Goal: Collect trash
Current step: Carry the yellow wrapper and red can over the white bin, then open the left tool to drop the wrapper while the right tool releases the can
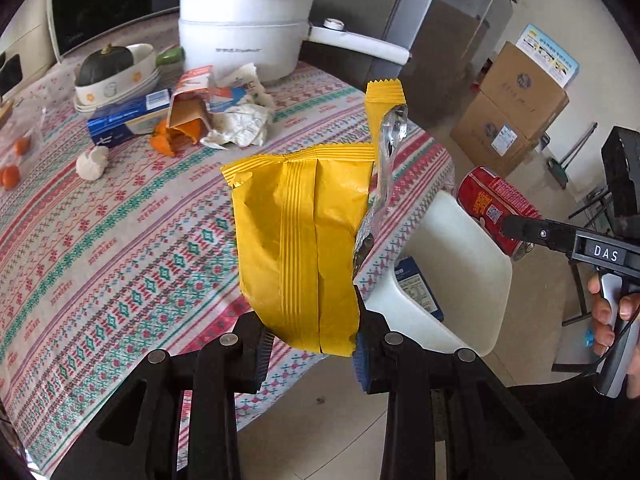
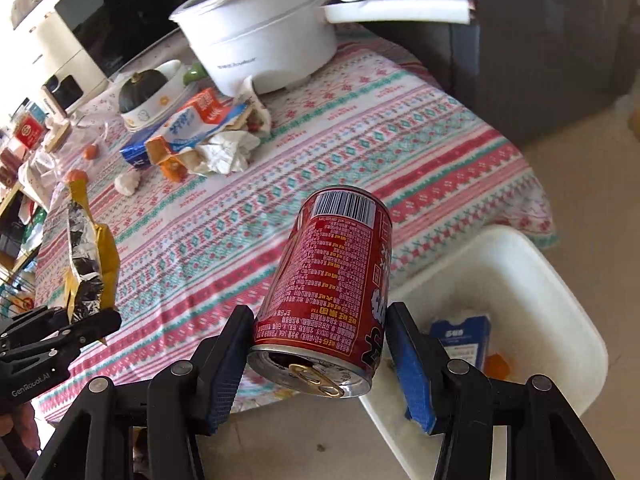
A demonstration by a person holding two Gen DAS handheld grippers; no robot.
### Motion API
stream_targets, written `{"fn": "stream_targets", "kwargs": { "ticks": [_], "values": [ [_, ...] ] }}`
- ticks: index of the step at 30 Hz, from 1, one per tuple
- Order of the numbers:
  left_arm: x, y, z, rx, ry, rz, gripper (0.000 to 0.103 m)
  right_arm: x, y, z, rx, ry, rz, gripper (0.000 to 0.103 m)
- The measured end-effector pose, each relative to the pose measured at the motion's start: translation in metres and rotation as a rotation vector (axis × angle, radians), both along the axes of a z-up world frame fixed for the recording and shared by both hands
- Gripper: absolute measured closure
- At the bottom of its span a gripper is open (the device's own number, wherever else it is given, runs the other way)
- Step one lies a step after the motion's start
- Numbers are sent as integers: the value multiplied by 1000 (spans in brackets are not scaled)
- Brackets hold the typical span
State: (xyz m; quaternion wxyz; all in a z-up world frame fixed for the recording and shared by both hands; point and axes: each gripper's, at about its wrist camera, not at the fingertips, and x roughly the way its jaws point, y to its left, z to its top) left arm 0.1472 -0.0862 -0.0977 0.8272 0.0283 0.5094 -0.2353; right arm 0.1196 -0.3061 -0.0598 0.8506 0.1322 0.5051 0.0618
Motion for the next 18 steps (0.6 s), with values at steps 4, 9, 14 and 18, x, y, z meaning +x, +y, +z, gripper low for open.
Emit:
{"fn": "stream_targets", "kwargs": {
  "ticks": [4,9,14,18],
  "values": [
    [-14,-40,-10,20,-2,-79,68,-8,-37,-17,18,60,-75,44],
    [-23,-86,-32,35,33,-172,68,-17,-72,-30,27,108,-123,44],
    [-28,-132,-66,59,92,-240,68,-27,-99,-44,3,146,-144,44],
    [-22,-159,-95,71,152,-263,68,-37,-117,-65,-1,208,-153,44]
  ]
}}
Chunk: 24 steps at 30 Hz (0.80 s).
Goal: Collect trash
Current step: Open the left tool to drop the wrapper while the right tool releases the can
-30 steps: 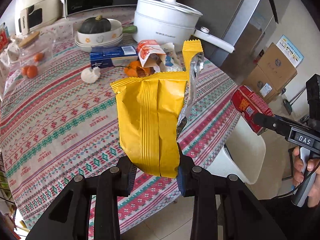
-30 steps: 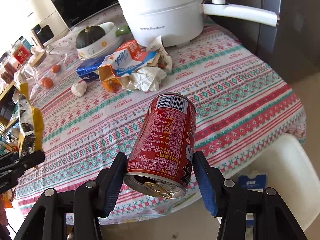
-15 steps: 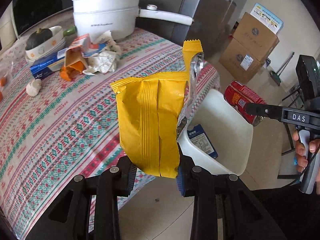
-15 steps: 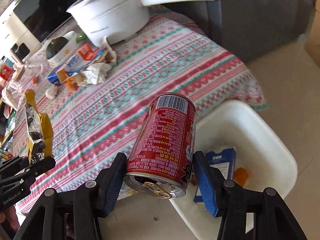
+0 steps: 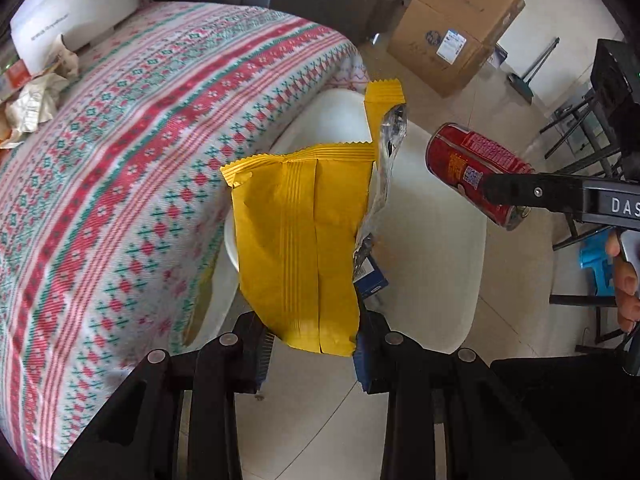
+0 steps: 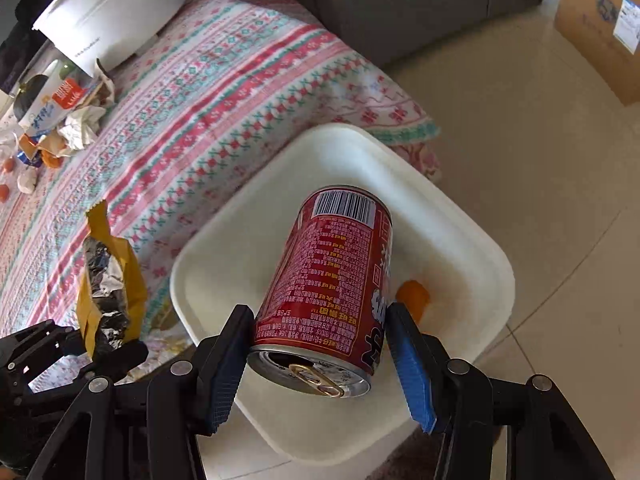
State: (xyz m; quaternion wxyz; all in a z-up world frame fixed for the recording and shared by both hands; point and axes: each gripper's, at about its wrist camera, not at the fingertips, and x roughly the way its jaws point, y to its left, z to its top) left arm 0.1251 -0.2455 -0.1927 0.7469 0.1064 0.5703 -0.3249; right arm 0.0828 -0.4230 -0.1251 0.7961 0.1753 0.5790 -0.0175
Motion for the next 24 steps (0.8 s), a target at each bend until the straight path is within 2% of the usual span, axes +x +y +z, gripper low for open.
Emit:
{"fn": "stream_targets", "kwargs": {
  "ticks": [6,13,15,17,19,20,24],
  "values": [
    [10,-31,-27,-1,41,7,68,-13,-29,-17,-6,49,-42,44],
    [15,-44,-41,-4,15,10,66,-16,-45,-21,16,67,-69,44],
    [15,-46,-42,5,18,-5,56,-15,-44,-21,15,66,-66,44],
    [13,-45,-39,8,26,-5,35,-15,-42,-20,14,65,-62,44],
    [12,-42,-30,3,18,-8,25,-14,-41,-21,14,68,-62,44],
    [12,-40,-24,2,8,-7,21,-13,-40,-21,14,71,-63,44],
    [11,-26,-1,3,-29,-3,15,-10,-37,-23,10,80,-65,44]
  ]
}}
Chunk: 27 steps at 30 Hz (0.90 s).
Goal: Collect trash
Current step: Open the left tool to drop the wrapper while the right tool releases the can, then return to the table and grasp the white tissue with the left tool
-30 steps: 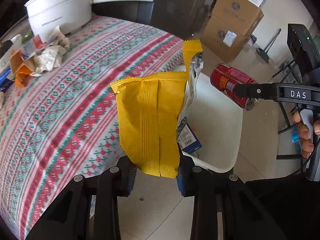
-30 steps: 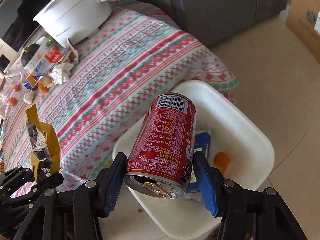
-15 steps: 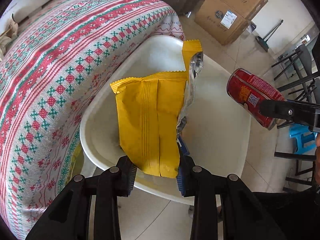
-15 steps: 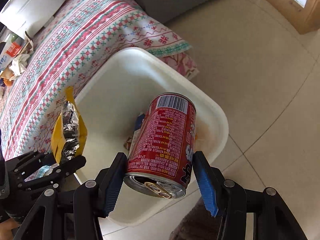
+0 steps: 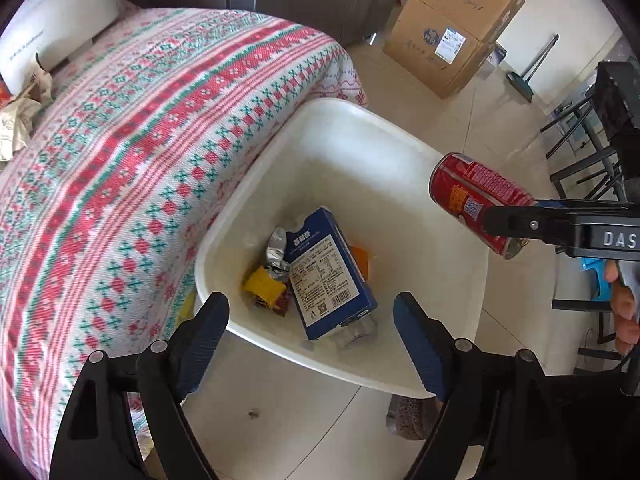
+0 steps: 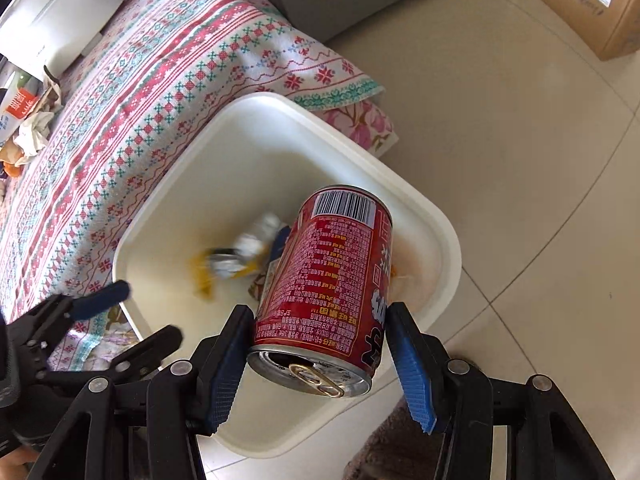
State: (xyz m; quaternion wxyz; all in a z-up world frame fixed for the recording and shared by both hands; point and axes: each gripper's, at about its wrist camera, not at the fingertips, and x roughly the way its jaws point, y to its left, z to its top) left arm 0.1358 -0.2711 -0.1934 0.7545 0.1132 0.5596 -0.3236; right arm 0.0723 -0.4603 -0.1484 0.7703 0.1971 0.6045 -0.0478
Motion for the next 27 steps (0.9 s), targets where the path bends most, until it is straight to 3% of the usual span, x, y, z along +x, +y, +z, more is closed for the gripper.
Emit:
{"fn": "stream_targets", "kwargs": {
  "ticks": [7,17,21,24,27],
  "values": [
    [5,49,24,16,7,74,14,14,13,-9,-10,36,1,44],
    [2,123,46,59,-53,154,13,37,53,-39,0,150,48,44],
    [3,145,51,80,-78,179,4,47,71,-41,0,159,58,44],
    [4,162,56,96,-102,198,1,54,79,-37,45,168,32,29],
    [5,178,60,95,-106,221,0,56,83,-24,62,129,8,25]
  ]
}}
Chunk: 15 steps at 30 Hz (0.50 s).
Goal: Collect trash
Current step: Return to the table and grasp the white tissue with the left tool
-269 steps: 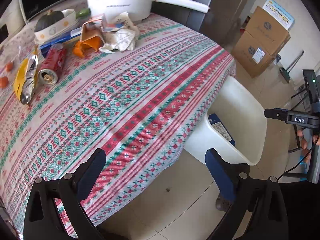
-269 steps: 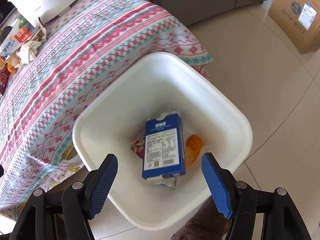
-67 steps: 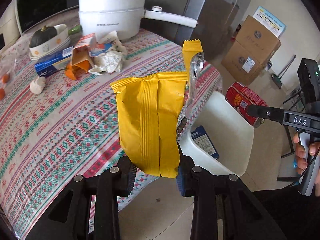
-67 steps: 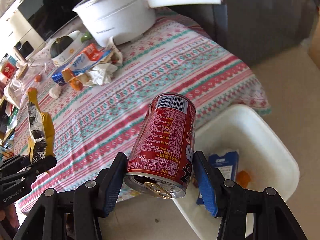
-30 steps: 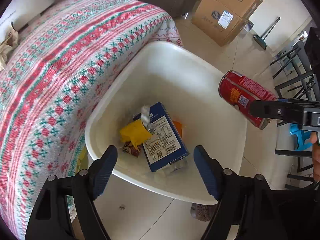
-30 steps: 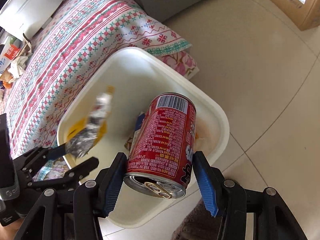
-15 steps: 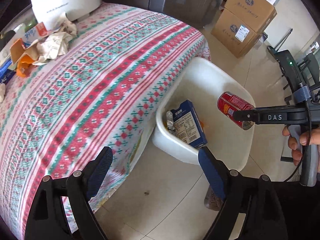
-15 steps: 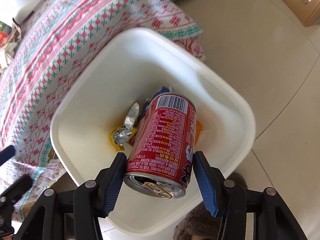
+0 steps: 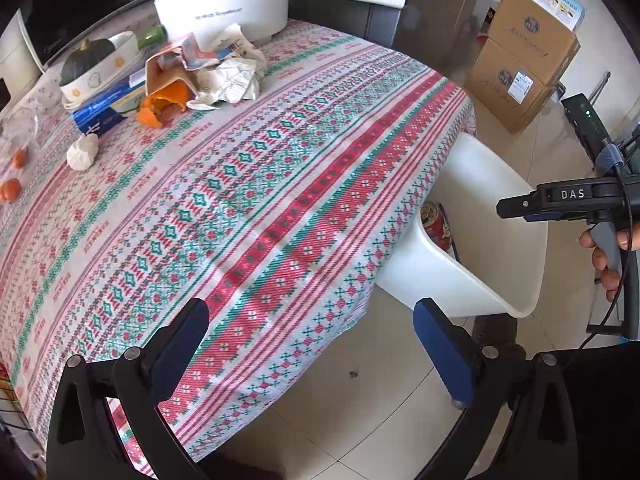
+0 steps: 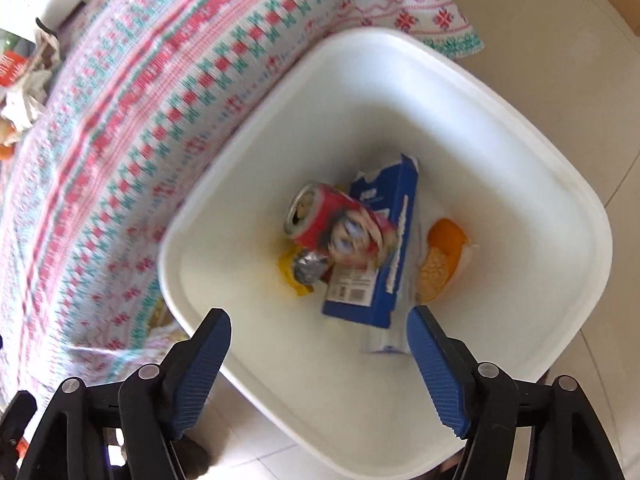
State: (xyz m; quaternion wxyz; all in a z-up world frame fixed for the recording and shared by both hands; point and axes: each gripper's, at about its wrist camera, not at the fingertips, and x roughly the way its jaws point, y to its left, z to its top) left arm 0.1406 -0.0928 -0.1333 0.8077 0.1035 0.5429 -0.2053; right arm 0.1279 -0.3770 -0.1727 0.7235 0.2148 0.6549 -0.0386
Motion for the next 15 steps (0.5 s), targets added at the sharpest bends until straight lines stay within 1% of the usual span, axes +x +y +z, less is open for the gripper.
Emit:
{"fn": "stream_targets", "kwargs": {
  "ticks": [2,5,9,11,15],
  "values": [
    [1,9,3,-8,1,17,0,0,4,9,-6,-22,-3,25],
    [1,25,8,-27,1,43,0,-3,13,26,-54,-66,17,24],
    [1,43,16,-66,2,83,0,-10,28,56,-145,-153,70,24],
    [1,50,19,-79,-2,102,0,-16,37,69,-174,-205,81,23],
    [1,73,30,-126,-42,158,0,-16,52,88,-165,-320,83,21]
  ]
}}
